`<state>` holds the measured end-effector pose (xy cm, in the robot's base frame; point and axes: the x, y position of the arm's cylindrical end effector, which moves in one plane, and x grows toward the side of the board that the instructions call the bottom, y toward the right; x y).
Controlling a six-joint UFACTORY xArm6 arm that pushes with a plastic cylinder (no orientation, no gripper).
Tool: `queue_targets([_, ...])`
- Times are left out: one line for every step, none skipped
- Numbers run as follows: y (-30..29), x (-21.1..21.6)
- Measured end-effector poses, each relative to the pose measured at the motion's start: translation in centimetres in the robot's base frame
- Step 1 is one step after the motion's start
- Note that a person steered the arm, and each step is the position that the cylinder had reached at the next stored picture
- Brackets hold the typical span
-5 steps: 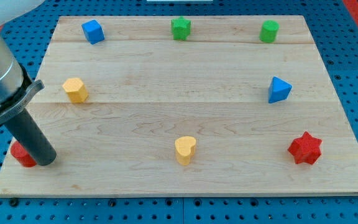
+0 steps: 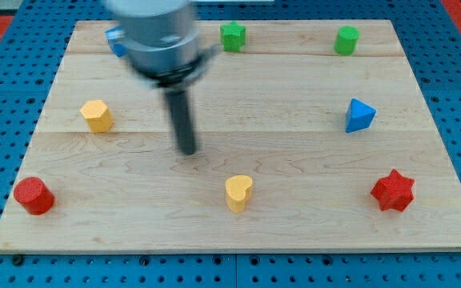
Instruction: Push the green circle left a bit
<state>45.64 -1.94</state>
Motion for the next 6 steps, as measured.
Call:
queue_targets([9.4,-6.4])
queue_targets([17.9,-11.7])
queue_targets([27.3,-14.9])
queue_targets([27.4,-19.2])
queue_targets([20.0,-19.4])
queue_targets([20.4,-20.1])
